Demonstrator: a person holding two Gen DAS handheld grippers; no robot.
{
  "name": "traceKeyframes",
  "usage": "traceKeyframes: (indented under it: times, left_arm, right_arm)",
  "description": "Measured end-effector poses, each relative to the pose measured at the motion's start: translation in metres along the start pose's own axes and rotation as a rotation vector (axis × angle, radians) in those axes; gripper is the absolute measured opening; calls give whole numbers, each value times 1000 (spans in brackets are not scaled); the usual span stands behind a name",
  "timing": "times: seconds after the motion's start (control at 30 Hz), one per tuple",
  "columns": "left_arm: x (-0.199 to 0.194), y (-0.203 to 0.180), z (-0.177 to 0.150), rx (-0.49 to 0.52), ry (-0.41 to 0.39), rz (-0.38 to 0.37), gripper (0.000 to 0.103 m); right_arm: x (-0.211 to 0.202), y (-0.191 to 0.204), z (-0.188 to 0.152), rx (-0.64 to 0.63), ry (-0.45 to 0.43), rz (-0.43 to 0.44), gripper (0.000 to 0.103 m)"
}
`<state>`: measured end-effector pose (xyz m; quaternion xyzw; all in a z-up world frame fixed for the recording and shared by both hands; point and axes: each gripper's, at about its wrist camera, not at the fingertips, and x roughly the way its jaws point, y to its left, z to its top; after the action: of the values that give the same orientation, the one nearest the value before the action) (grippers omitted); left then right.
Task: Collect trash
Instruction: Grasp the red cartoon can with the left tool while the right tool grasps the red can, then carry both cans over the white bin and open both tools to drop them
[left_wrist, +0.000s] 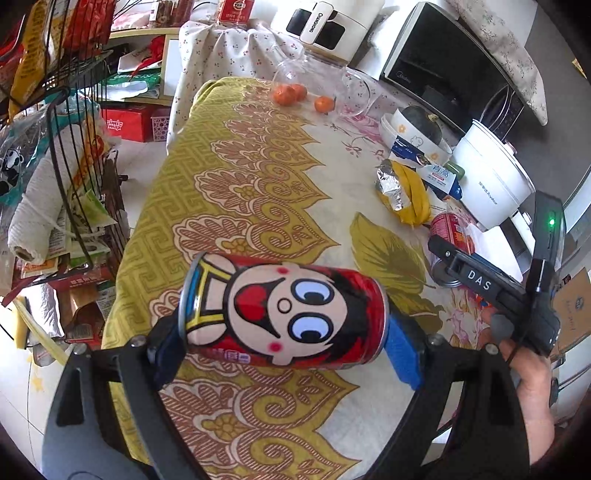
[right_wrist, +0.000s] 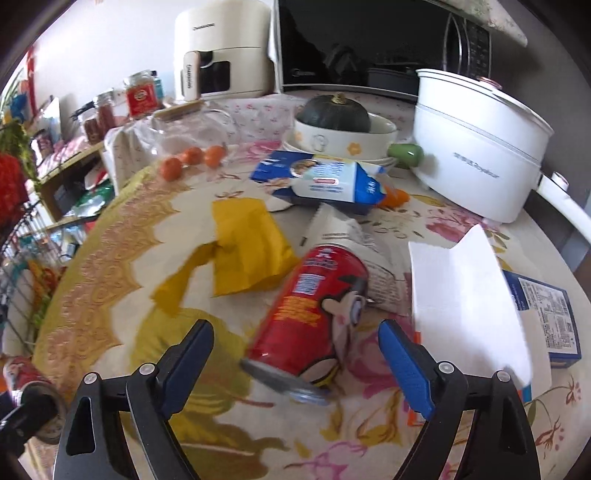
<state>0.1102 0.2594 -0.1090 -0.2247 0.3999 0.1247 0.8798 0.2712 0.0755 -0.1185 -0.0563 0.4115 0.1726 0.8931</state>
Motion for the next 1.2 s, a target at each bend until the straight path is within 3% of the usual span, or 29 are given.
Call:
traceKeyframes:
  times: [0.13,0.27,0.77,1.2]
  left_arm:
    - [2,-2,-1,2,6,0,91]
    - [1,-8,0,14,1,-1,91]
    - [-17,-48,-1,64,-23,-32,91]
    - [-35,-115,-16,162,-29,-95,91]
  right_arm:
    - [10,-8,-1,23,33,20,67]
    - [7,-12,-2,30,28,42,54]
    - [-64,-37,-8,16,33,159,54]
    - [-144,-104,-22,38,-3,151,54]
